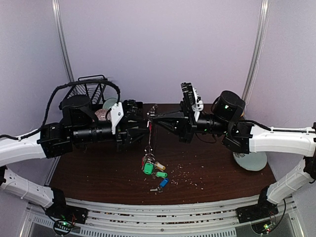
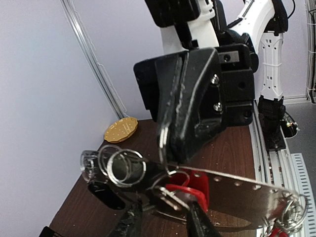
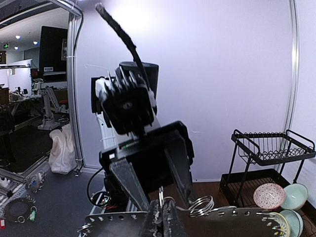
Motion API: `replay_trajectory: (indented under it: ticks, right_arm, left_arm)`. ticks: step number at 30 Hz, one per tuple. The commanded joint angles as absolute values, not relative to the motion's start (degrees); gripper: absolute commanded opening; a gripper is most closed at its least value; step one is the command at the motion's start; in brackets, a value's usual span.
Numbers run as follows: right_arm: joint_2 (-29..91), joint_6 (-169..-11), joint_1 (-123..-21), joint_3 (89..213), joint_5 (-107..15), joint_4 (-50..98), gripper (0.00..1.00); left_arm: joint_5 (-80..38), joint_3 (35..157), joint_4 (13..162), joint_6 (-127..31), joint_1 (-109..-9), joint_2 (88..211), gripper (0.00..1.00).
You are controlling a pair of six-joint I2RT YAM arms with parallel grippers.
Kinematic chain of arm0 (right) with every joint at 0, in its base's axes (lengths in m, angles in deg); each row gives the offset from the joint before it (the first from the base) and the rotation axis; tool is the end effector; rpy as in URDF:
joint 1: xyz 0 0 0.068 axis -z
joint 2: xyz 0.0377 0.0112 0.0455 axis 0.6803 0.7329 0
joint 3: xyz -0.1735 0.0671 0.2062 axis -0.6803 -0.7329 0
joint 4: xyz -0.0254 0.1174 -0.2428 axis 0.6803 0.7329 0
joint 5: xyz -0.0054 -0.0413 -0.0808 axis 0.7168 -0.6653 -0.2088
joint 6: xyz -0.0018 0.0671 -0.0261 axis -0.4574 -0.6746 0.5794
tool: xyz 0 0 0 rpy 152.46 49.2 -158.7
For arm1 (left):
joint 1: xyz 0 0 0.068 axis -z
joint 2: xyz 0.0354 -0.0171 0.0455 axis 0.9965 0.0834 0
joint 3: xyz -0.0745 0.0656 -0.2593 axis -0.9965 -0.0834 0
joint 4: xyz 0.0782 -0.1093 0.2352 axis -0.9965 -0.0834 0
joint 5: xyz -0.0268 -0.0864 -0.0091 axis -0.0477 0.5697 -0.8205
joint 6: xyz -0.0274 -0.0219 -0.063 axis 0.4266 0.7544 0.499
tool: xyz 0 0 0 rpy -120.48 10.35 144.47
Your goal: Put the keys on the keyring
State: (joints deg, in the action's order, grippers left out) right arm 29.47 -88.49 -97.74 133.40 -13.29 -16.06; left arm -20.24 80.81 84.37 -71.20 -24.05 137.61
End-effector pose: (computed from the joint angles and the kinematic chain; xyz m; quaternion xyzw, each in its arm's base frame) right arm 0.1665 0.3034 0.3777 -0.4845 0.3846 0.5567 0.5545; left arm 0.1316 -0.2585 0.3685 0.4873 0.5704 -0.3276 0.5744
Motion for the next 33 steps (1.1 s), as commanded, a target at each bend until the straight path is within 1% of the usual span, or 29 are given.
replay_trajectory:
  ticks: [1,3,5,7,8,9,10,12,15,16,17,19,22,25,27,30,33]
  right_arm:
    - [29.23,-91.52,-98.17,133.81,-11.98,-23.88,0.00]
    - [29.29,-91.81,-98.22,133.47,-12.56,-24.55,0.00]
    - [29.37,-92.03,-98.28,133.16,-13.69,-25.32,0.00]
    - [29.58,-92.32,-98.52,132.90,-14.25,-26.13,0.00]
    - [29.67,-92.47,-98.70,132.66,-14.54,-26.73,0.00]
    - [29.71,-92.70,-98.86,132.35,-14.86,-27.14,0.00]
    - [29.73,-93.05,-98.89,132.01,-15.43,-28.03,0.00]
    - [29.73,-93.81,-99.08,131.29,-16.28,-29.76,0.00]
    - [29.64,-94.19,-99.24,130.44,-17.69,-31.06,0.00]
    - [29.68,-94.44,-99.35,130.22,-17.95,-31.58,0.00]
    - [29.69,-94.74,-99.38,130.08,-18.43,-32.03,0.00]
    - [29.64,-95.01,-99.47,129.65,-19.25,-32.70,0.00]
    - [29.05,-94.56,-99.55,129.03,-20.75,-32.91,0.00]
    - [28.55,-93.38,-99.56,129.28,-21.14,-31.05,0.00]
    - [28.46,-93.04,-99.50,129.35,-21.07,-30.74,0.00]
    - [28.44,-92.52,-99.48,129.62,-21.04,-30.20,0.00]
    - [28.46,-92.23,-99.60,130.02,-21.02,-29.77,0.00]
  left_arm:
    - [-15.24,80.23,90.16,-70.39,-24.31,139.18,0.29]
    - [-11.81,79.80,91.65,-70.20,-24.31,139.37,0.26]
    - [-11.10,79.08,93.77,-68.91,-24.31,139.57,0.26]
    - [-11.80,78.43,95.96,-67.47,-24.30,139.76,0.23]
    - [-12.79,78.09,97.23,-66.49,-24.31,139.70,0.18]
    - [-13.57,77.59,98.60,-65.63,-24.31,139.50,0.09]
    - [-14.23,77.02,100.01,-64.81,-24.31,139.32,0.04]
    - [-14.40,75.91,102.13,-63.74,-24.31,138.93,0.04]
    - [-14.27,75.67,101.69,-63.30,-24.31,139.13,0.14]
    - [-14.52,75.73,100.97,-63.36,-24.31,139.28,0.15]
    - [-14.75,75.92,100.36,-63.31,-24.31,139.39,0.18]
    - [-14.08,76.20,99.21,-64.05,-24.31,139.30,0.32]
    - [-10.76,75.62,96.87,-67.86,-24.31,138.11,0.41]
    - [-9.80,74.50,95.89,-69.94,-24.31,136.84,0.52]
    - [-10.77,75.01,95.73,-69.47,-24.31,136.98,0.55]
    - [-8.01,76.02,95.70,-69.36,-24.31,137.91,0.59]
    - [-8.16,76.74,95.48,-69.02,-24.31,138.98,0.61]
